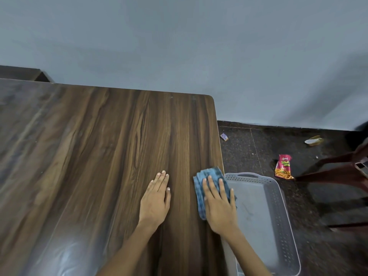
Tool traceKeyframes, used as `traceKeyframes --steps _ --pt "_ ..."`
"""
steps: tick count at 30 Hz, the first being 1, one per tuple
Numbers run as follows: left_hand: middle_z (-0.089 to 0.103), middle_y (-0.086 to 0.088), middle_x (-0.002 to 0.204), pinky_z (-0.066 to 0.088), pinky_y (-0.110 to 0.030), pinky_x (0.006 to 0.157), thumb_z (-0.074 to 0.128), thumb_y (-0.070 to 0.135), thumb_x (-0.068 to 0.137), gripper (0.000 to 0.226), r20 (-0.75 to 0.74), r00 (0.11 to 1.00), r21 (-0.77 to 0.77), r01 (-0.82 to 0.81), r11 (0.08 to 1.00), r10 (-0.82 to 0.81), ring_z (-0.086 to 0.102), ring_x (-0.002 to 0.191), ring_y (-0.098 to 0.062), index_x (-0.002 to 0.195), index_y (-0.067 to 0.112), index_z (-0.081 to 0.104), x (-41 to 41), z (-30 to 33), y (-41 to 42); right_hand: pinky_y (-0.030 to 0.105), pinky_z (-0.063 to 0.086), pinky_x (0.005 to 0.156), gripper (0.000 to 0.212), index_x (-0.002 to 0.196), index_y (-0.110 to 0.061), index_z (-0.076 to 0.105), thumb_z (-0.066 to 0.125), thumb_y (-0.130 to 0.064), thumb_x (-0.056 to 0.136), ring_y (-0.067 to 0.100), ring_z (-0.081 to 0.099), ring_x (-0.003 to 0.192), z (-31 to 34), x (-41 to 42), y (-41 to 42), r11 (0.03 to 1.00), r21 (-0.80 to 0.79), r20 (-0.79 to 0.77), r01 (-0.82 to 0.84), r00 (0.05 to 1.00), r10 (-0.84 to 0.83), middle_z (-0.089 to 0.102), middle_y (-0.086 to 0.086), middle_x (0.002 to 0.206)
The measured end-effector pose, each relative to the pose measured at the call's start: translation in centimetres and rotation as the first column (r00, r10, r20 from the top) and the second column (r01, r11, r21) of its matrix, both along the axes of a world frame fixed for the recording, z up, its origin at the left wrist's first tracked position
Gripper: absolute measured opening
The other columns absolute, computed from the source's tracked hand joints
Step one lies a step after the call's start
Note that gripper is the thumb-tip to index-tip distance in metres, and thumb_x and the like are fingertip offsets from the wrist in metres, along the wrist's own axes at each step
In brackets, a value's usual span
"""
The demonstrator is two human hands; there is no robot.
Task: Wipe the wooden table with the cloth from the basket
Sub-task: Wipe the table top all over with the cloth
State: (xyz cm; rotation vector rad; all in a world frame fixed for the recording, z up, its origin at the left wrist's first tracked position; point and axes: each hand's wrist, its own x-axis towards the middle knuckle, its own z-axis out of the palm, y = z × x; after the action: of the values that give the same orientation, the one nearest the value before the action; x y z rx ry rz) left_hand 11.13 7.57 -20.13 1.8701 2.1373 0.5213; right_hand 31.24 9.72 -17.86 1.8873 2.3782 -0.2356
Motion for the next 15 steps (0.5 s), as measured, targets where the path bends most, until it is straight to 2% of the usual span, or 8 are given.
traceKeyframes --steps 1,2,4,6,10,12,13,15 --pt "0.038 0.0 0.145 0.016 -0.032 0.111 0.014 0.037 0.092 0.058 -0.005 1.0 -0.002 -0.002 1.0 0.002 0.022 0.134 -0.007 0.137 0.01 0.039 0.0 0.0 -0.4 0.054 0.036 0.1 0.049 0.143 -0.021 0.032 0.034 -0.037 0.096 0.031 0.038 0.133 0.2 -0.4 1.0 1.0 0.013 -0.031 0.024 0.999 -0.023 0.028 -0.001 0.149" --pt "0.038 0.0 0.145 0.016 -0.031 0.111 0.013 0.037 0.092 0.058 -0.01 1.0 -0.003 -0.003 1.0 0.003 0.022 0.134 -0.007 0.137 0.011 0.039 -0.1 0.1 -0.9 0.056 0.033 0.104 0.055 0.146 -0.021 0.027 0.044 -0.032 0.094 0.031 0.031 0.138 0.7 -1.0 1.8 0.999 0.01 -0.045 0.037 0.998 -0.037 0.017 -0.002 0.151" --pt "0.038 0.0 0.145 0.016 -0.03 0.111 0.013 0.038 0.091 0.059 -0.015 1.0 -0.002 -0.002 1.0 0.002 0.021 0.133 -0.006 0.137 0.011 0.039 0.0 0.1 -1.6 0.054 0.013 0.114 0.059 0.15 -0.024 0.005 0.035 -0.028 0.099 0.028 0.004 0.145 1.1 -2.1 3.1 0.997 -0.064 -0.05 0.052 0.997 -0.055 -0.004 -0.006 0.156" --pt "0.037 0.0 0.145 0.016 -0.029 0.111 0.012 0.038 0.091 0.06 -0.006 1.0 -0.004 0.001 1.0 -0.001 0.02 0.134 -0.006 0.138 0.011 0.038 -0.1 0.1 -2.3 0.053 -0.001 0.114 0.061 0.149 -0.023 -0.006 0.031 -0.028 0.1 0.027 -0.009 0.144 1.6 -3.3 2.8 0.997 -0.077 -0.047 0.02 0.999 -0.024 -0.012 -0.003 0.157" --pt "0.032 0.0 0.148 0.013 -0.027 0.112 0.01 0.039 0.09 0.063 0.017 0.999 -0.013 0.032 0.999 -0.032 0.016 0.136 -0.006 0.14 0.01 0.035 -0.3 0.0 -3.3 0.05 -0.014 0.109 0.086 0.148 -0.022 -0.009 0.054 -0.03 0.089 0.024 -0.018 0.142 2.3 -3.7 -3.2 0.941 -0.112 -0.034 -0.32 0.948 0.318 -0.015 -0.003 0.156" --pt "0.031 0.0 0.148 0.013 -0.027 0.113 0.01 0.04 0.09 0.063 0.017 0.999 -0.017 0.038 0.999 -0.038 0.016 0.136 -0.007 0.14 0.01 0.034 -0.6 0.0 -3.9 0.049 -0.014 0.108 0.097 0.148 -0.023 -0.005 0.064 -0.037 0.081 0.021 -0.016 0.14 1.4 -2.4 -7.1 0.904 -0.127 0.013 -0.409 0.91 0.414 -0.008 -0.004 0.156" --pt "0.032 0.0 0.148 0.014 -0.027 0.112 0.01 0.039 0.091 0.062 0.013 0.999 -0.015 0.038 0.999 -0.038 0.018 0.136 -0.007 0.14 0.01 0.034 -0.6 0.0 -4.2 0.048 -0.012 0.111 0.096 0.149 -0.023 -0.002 0.062 -0.041 0.08 0.02 -0.014 0.141 1.0 -1.3 -8.5 0.912 -0.139 0.041 -0.387 0.918 0.396 -0.003 -0.004 0.157" --pt "0.033 0.0 0.148 0.016 -0.028 0.113 0.011 0.039 0.091 0.062 0.012 0.999 -0.013 0.035 0.999 -0.035 0.019 0.136 -0.008 0.139 0.009 0.036 -0.7 0.1 -4.9 0.044 -0.003 0.116 0.063 0.149 -0.024 0.009 0.033 -0.042 0.094 0.018 -0.005 0.144 0.5 0.8 -10.1 0.951 -0.082 0.021 -0.298 0.953 0.301 0.015 -0.004 0.156"
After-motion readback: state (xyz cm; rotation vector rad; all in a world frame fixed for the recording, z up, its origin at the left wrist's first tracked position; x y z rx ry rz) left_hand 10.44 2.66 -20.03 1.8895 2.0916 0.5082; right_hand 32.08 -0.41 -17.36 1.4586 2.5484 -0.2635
